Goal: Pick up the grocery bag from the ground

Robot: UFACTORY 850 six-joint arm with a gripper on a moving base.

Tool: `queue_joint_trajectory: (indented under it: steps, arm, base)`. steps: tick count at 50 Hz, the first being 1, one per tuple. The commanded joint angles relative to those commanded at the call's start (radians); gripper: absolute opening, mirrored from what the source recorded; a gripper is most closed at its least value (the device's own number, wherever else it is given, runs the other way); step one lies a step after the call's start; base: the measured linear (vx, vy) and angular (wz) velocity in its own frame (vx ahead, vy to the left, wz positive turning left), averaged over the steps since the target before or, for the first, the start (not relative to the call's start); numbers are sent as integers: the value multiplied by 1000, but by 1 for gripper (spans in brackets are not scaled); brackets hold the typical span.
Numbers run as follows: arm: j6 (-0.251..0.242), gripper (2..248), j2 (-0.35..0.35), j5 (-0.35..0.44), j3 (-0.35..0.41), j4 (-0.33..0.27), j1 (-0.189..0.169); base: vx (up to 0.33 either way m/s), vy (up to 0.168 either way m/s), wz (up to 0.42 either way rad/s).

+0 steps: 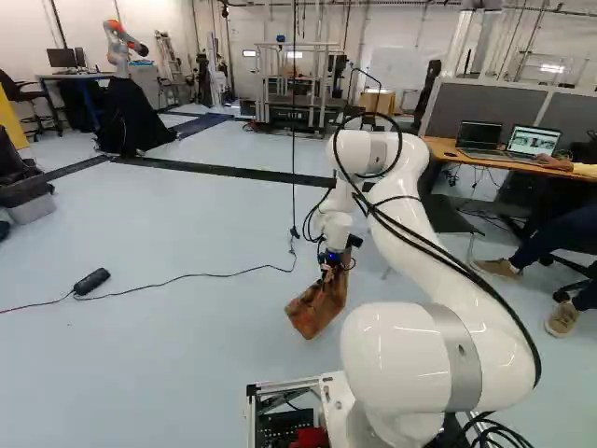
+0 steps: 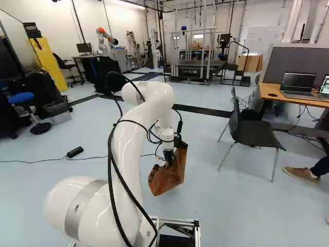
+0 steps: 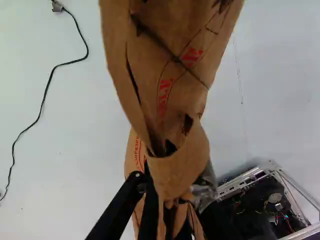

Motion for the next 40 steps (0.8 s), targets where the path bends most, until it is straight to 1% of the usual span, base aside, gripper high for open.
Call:
queue_joint_trajectory:
  steps: [40]
  arm:
    - [0, 21, 180, 0, 186, 0, 23]
  base:
    - [0, 0, 0]
